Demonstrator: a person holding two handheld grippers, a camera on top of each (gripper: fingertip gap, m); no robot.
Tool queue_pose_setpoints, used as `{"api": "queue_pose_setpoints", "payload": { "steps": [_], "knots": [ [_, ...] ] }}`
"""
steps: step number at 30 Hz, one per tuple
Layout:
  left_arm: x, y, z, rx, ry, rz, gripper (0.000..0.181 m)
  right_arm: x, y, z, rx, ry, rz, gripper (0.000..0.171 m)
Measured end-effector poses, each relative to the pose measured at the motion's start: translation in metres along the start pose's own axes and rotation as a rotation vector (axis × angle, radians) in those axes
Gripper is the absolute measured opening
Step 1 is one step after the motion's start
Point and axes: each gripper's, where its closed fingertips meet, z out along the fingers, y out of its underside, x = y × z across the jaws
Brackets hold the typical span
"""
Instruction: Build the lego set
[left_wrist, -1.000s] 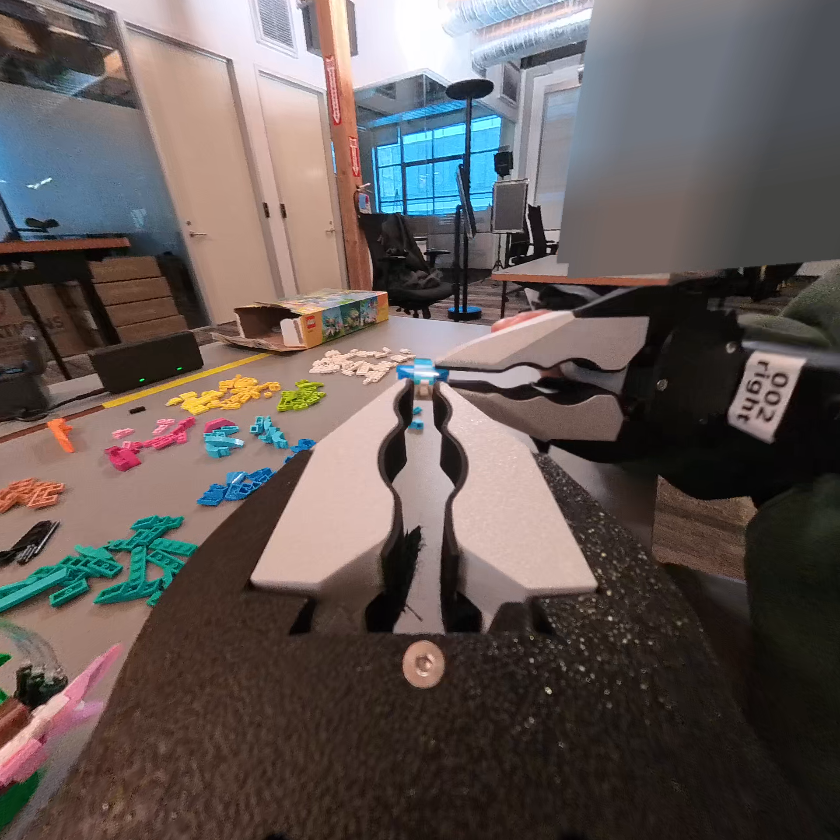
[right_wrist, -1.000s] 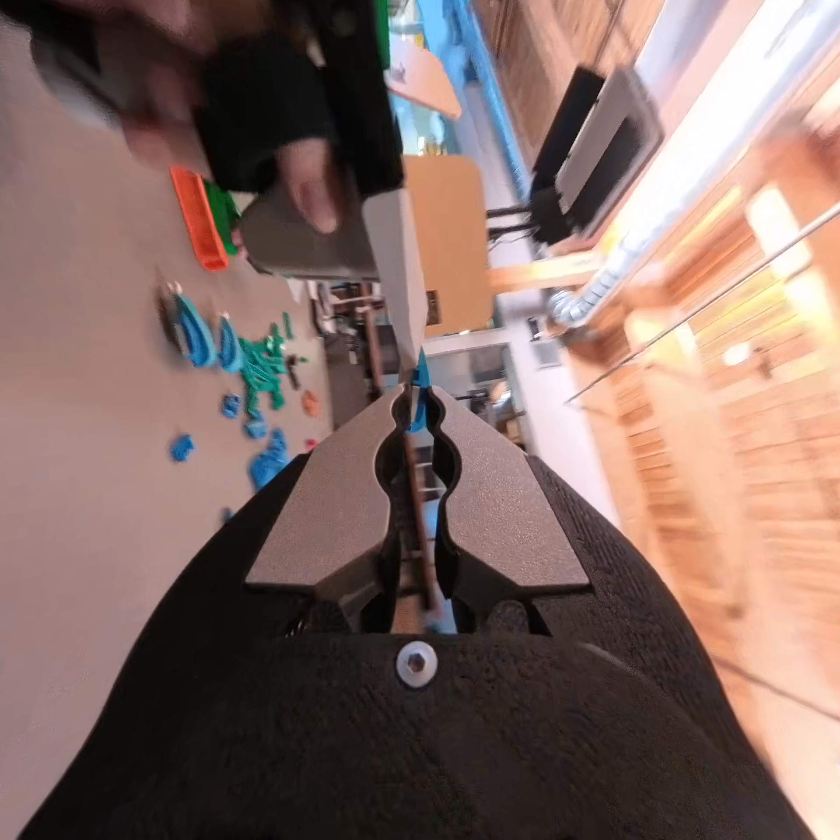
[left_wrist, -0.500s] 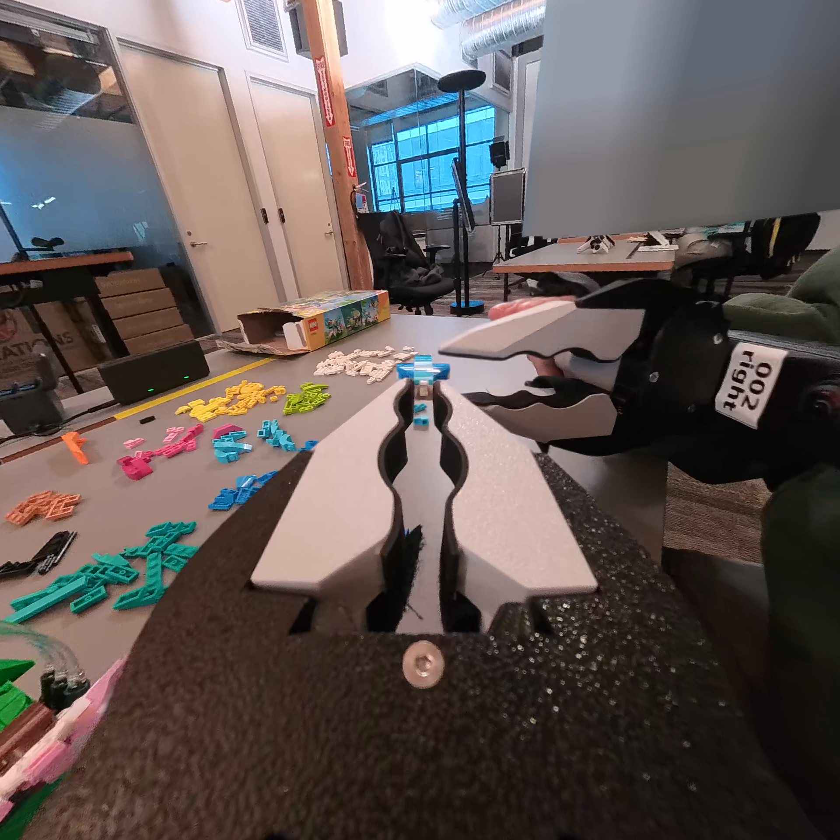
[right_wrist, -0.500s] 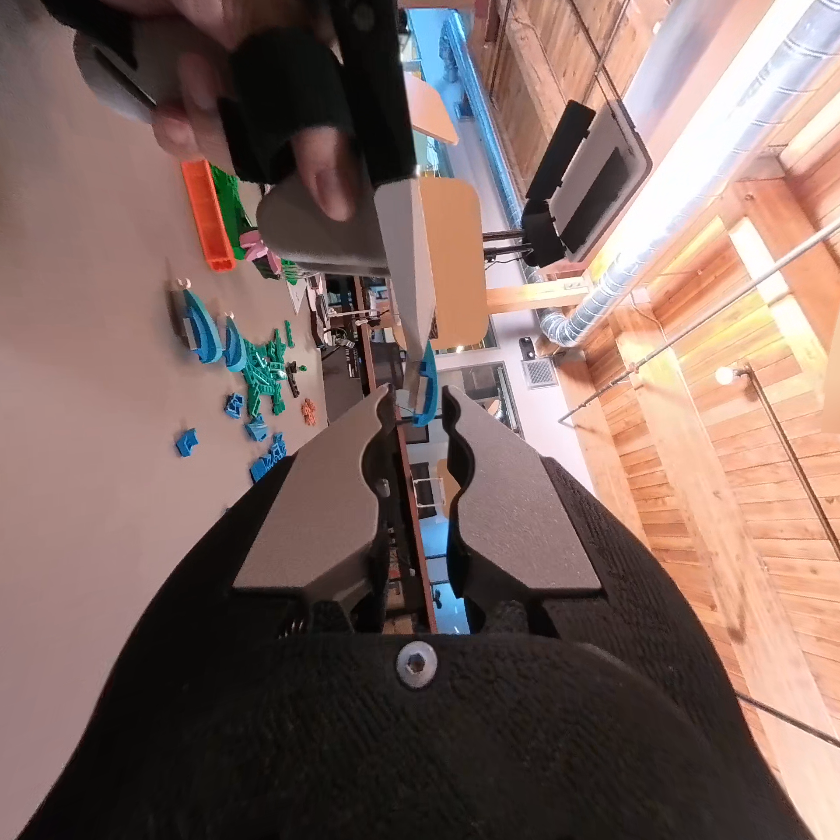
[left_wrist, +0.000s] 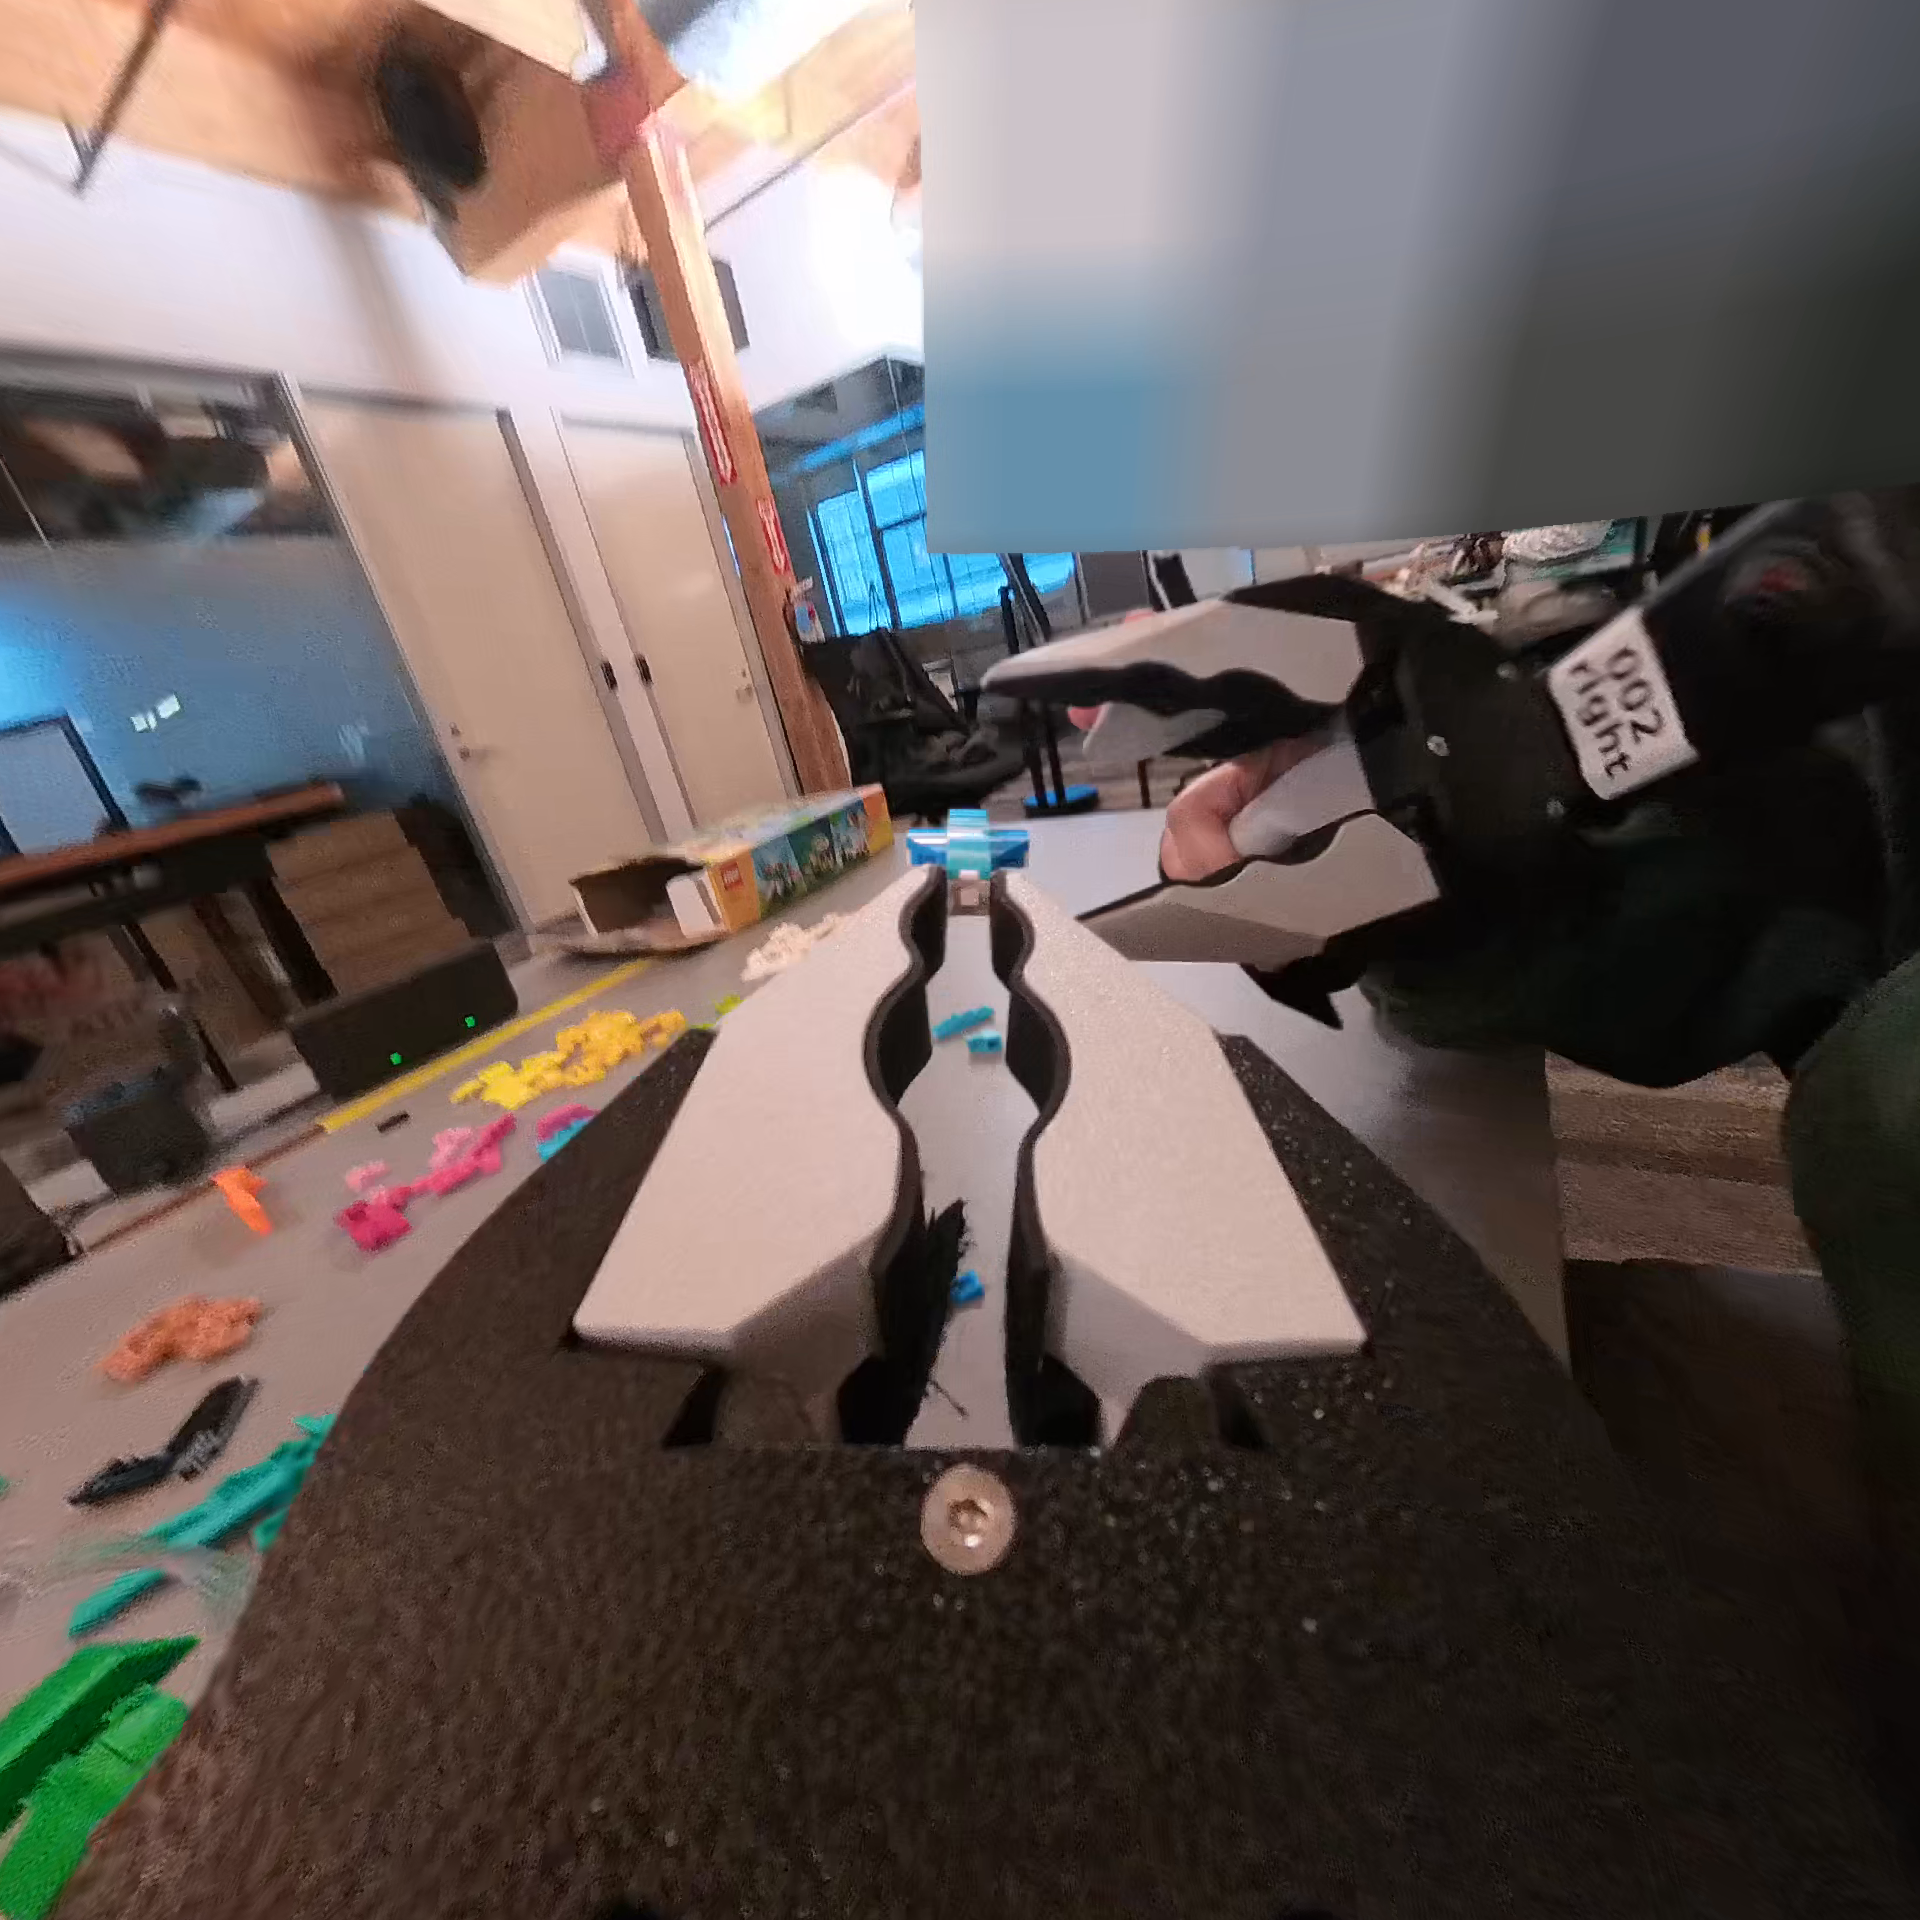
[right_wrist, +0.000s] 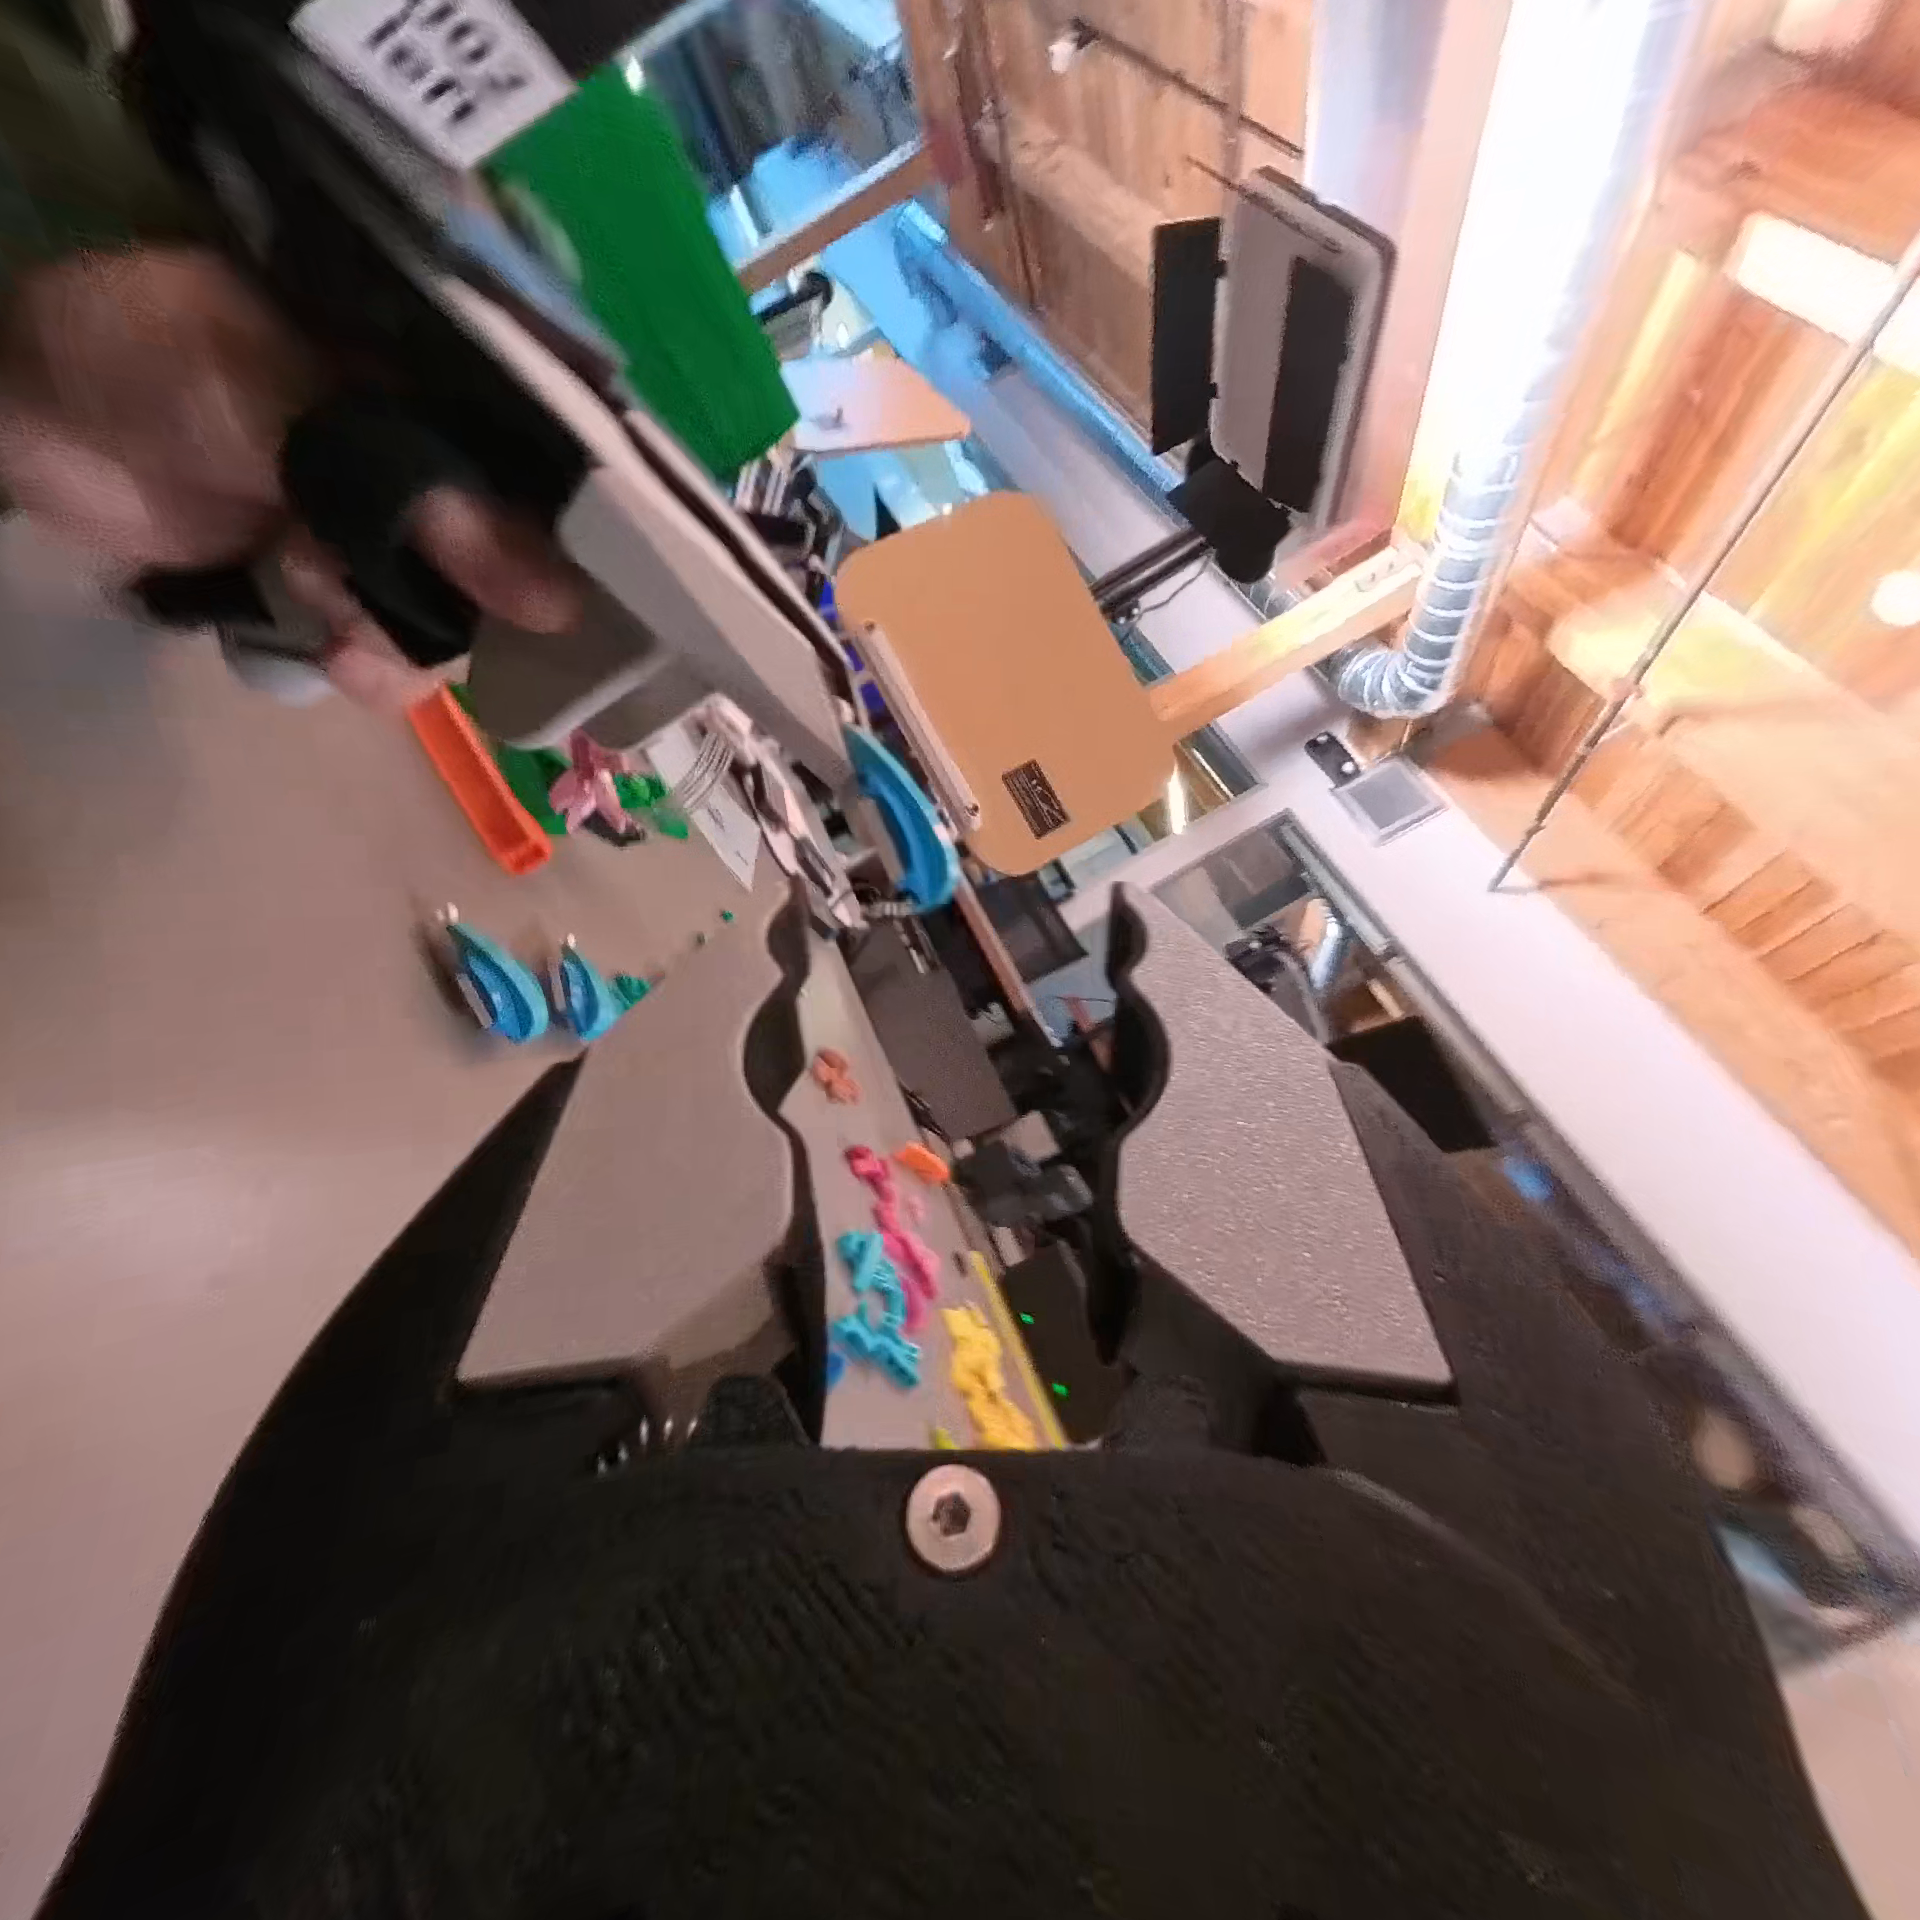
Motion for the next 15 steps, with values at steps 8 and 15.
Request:
{"api": "queue_pose_setpoints", "payload": {
  "steps": [8,15],
  "knots": [
    [0.005,0.005,-0.007,0.036,0.059,0.052,0.006,0.019,0.039,-0.007,-0.008,0.011,0.272,0.066],
    [0.04,0.03,-0.007,-0.115,0.332,-0.033,0.005,-0.01,0.106,-0.014,-0.276,-0.292,0.558,0.042]
  ]
}}
